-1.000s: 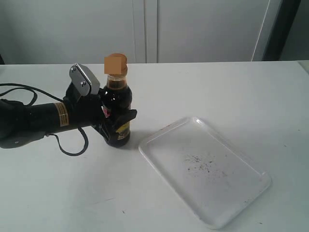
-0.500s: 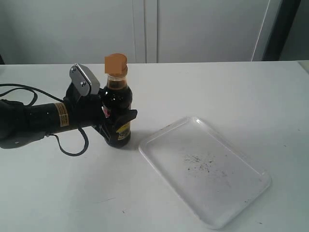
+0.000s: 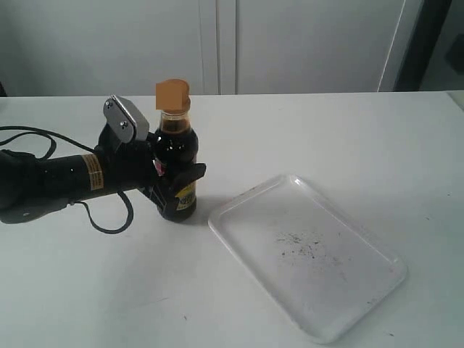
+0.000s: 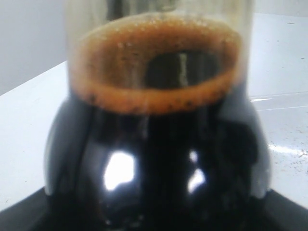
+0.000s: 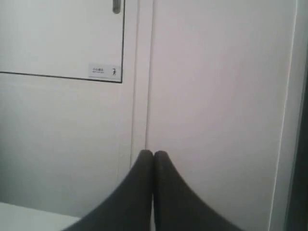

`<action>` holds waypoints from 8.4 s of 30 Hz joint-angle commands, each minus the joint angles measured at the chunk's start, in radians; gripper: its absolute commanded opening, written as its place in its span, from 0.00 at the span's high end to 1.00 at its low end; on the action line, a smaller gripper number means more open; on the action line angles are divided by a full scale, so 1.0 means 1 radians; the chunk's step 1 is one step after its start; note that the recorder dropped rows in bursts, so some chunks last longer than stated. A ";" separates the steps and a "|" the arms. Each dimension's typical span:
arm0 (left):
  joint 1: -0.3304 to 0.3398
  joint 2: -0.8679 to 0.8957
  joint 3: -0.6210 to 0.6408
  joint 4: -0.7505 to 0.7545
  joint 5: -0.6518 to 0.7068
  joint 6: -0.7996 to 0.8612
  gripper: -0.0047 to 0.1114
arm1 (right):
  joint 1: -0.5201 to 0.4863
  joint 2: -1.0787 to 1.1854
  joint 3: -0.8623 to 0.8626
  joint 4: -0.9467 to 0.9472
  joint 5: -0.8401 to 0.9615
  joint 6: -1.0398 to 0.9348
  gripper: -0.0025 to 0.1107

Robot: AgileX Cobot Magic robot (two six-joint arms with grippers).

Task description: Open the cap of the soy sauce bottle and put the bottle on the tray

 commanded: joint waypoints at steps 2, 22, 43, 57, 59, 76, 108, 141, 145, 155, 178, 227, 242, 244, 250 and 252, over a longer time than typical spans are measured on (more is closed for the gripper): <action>0.000 -0.013 -0.002 -0.025 -0.064 -0.011 0.96 | 0.086 0.142 -0.091 -0.053 -0.024 0.015 0.98; 0.000 -0.013 -0.002 -0.027 -0.064 -0.013 0.96 | 0.375 0.612 -0.260 0.079 -0.134 -0.603 0.98; 0.000 -0.013 -0.002 -0.026 -0.085 -0.013 0.96 | 0.381 0.905 -0.483 -0.148 -0.165 -0.619 0.98; 0.000 -0.013 -0.002 -0.026 -0.086 -0.015 0.96 | 0.450 0.987 -0.605 -0.167 -0.113 -0.615 0.98; 0.000 -0.013 -0.002 -0.026 -0.086 -0.015 0.96 | 0.462 0.985 -0.605 -0.167 -0.116 -0.615 0.98; 0.000 -0.013 -0.002 -0.026 -0.086 -0.015 0.96 | 0.473 0.916 -0.602 -0.169 -0.047 -0.597 0.98; 0.000 -0.013 -0.002 -0.026 -0.090 -0.015 0.96 | 0.563 0.795 -0.589 -0.235 0.064 -0.549 0.98; 0.000 -0.013 -0.002 -0.028 -0.087 -0.015 0.96 | 0.476 0.618 -0.687 0.116 0.891 -0.405 0.98; 0.000 -0.013 -0.002 -0.028 -0.085 -0.015 0.96 | 0.442 0.614 -0.728 0.112 1.101 -0.409 0.98; 0.000 -0.013 -0.002 -0.028 -0.085 -0.015 0.96 | 0.249 0.612 -0.757 0.149 1.418 -0.429 0.98; 0.000 -0.014 -0.002 -0.042 -0.126 -0.018 0.96 | -0.057 0.416 -0.511 0.402 1.183 -0.500 0.98; -0.342 -0.124 -0.069 -0.337 -0.125 0.013 0.96 | -0.057 0.413 -0.485 0.561 1.100 -0.567 0.98; -0.442 -0.039 -0.148 -0.328 -0.013 0.052 0.96 | -0.057 0.413 -0.485 0.561 1.098 -0.567 0.98; -0.444 -0.031 -0.148 -0.328 -0.013 0.052 0.96 | -0.057 0.413 -0.485 0.561 1.098 -0.563 0.98; -0.444 -0.006 -0.148 -0.332 -0.032 0.053 0.96 | -0.057 0.413 -0.485 0.561 1.098 -0.560 0.98; -0.444 0.001 -0.148 -0.339 -0.041 0.061 0.96 | -0.057 0.413 -0.485 0.561 1.098 -0.560 0.98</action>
